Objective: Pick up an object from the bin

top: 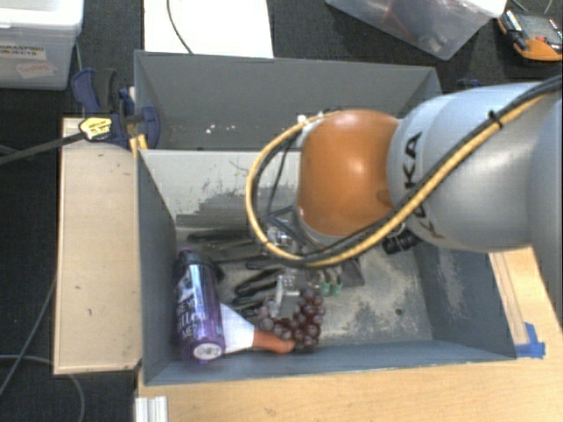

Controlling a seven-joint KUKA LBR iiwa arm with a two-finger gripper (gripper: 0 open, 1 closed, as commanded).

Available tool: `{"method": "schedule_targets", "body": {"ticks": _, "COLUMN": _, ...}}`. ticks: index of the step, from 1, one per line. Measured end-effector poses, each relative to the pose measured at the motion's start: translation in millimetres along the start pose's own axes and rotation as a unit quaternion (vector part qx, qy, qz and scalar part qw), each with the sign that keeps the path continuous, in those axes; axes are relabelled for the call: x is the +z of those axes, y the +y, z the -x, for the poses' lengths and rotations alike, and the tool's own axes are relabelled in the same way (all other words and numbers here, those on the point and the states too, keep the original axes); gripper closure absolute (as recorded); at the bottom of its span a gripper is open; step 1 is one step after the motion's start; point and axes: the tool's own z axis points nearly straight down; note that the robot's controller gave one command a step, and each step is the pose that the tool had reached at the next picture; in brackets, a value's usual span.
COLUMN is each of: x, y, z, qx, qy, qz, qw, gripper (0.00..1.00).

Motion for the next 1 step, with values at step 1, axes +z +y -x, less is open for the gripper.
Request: {"method": "schedule_targets", "body": {"ticks": 1, "x": 0.0, "y": 0.0, "z": 0.0, "qx": 0.000, "qy": 0.0000, "qz": 0.000, "qw": 1.0000, "gripper": 0.00}}
